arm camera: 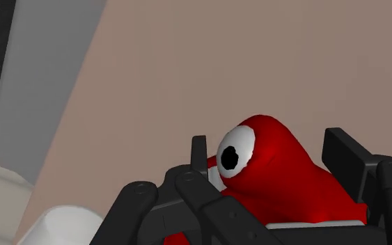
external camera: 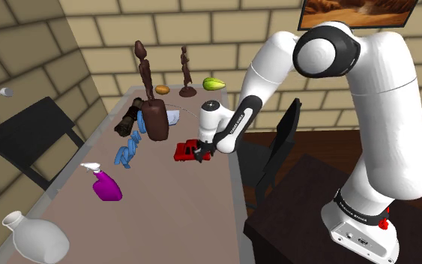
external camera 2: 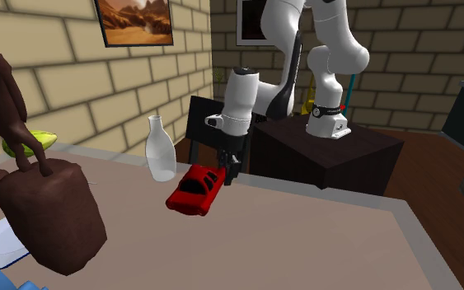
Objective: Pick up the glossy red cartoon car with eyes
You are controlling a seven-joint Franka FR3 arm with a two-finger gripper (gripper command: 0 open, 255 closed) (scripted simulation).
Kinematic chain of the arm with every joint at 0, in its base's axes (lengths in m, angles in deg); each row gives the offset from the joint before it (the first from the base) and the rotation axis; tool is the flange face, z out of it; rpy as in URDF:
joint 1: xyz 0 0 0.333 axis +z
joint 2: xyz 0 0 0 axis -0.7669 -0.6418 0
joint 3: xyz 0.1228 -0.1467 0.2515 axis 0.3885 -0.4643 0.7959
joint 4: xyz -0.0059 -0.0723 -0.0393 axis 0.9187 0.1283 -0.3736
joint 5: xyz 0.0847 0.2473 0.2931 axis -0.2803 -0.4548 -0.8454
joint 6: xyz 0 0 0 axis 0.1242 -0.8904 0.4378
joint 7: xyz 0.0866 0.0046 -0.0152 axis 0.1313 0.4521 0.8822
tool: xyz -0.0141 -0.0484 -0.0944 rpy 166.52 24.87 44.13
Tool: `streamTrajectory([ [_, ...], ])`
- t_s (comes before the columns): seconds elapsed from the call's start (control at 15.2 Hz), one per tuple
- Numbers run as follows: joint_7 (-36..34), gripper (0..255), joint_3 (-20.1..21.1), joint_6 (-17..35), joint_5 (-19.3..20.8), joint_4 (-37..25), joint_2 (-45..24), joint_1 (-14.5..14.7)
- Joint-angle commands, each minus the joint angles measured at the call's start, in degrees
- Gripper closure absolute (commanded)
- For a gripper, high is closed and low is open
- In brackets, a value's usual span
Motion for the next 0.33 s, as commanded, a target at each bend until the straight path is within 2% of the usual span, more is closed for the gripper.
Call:
streamTrajectory([
  [0.0,0.52,255,0.61,-0.94,-0.46,0.52,1.56,-0.51],
  [0.26,1.13,255,1.3,-2.1,-1.05,0.94,3.11,-1.04],
])
